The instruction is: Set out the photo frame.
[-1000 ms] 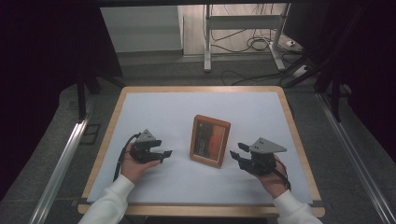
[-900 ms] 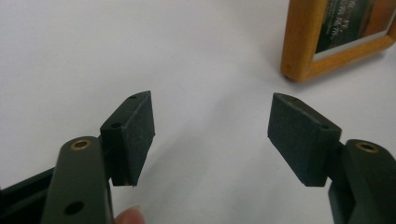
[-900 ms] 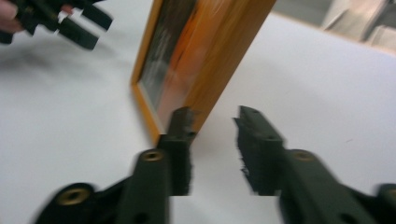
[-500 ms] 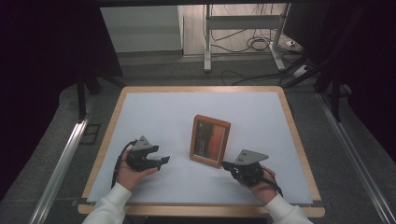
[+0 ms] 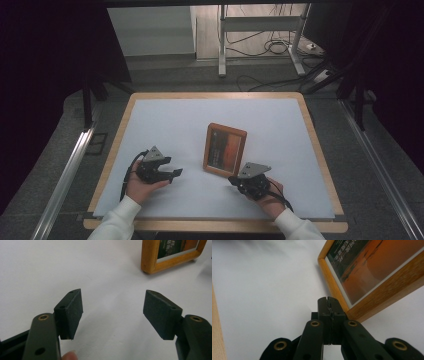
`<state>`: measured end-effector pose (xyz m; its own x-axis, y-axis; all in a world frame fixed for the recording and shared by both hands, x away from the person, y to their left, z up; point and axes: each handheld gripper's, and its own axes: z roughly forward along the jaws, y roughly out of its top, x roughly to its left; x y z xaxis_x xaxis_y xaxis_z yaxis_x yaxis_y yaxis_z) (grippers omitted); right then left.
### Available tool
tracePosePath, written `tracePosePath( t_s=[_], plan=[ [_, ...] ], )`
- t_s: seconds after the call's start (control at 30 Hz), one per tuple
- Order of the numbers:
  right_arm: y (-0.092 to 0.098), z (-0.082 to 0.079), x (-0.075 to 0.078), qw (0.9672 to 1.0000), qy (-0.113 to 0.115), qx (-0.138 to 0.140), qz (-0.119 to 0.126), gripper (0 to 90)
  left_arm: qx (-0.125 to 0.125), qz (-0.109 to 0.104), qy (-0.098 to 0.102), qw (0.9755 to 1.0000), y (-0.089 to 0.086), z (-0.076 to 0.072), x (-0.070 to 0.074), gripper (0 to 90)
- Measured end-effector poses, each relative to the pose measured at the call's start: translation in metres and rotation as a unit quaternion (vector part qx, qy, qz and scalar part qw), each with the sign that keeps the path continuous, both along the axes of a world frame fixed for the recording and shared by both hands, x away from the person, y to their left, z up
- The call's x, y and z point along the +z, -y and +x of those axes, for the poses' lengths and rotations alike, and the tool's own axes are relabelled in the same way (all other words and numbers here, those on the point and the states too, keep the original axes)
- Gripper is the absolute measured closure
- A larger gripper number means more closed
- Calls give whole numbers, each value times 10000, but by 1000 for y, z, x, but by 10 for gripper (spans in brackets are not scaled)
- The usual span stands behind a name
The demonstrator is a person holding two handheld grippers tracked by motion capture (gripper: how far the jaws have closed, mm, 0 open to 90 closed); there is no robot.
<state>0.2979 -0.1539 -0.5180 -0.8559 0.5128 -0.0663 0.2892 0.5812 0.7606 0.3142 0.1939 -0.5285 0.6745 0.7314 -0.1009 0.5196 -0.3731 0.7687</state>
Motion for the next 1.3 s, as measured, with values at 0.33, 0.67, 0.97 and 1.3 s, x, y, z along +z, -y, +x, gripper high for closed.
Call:
tracePosePath(
  t_s=[0.33,0.67,0.97,1.3],
  plan=[
    [2,11,-6,9999,-4,-127,-93,899,-16,41,-45,10000,2,0,-1,314],
    [9,18,-8,9998,-2,-192,-113,900,8,55,-42,10000,0,0,-1,314],
    [15,22,-8,9996,39,-263,-103,900,-21,89,-45,9999,1,0,-1,314],
    [18,24,-8,9995,41,-301,-113,900,-17,110,-45,9999,1,0,-2,311]
  ],
)
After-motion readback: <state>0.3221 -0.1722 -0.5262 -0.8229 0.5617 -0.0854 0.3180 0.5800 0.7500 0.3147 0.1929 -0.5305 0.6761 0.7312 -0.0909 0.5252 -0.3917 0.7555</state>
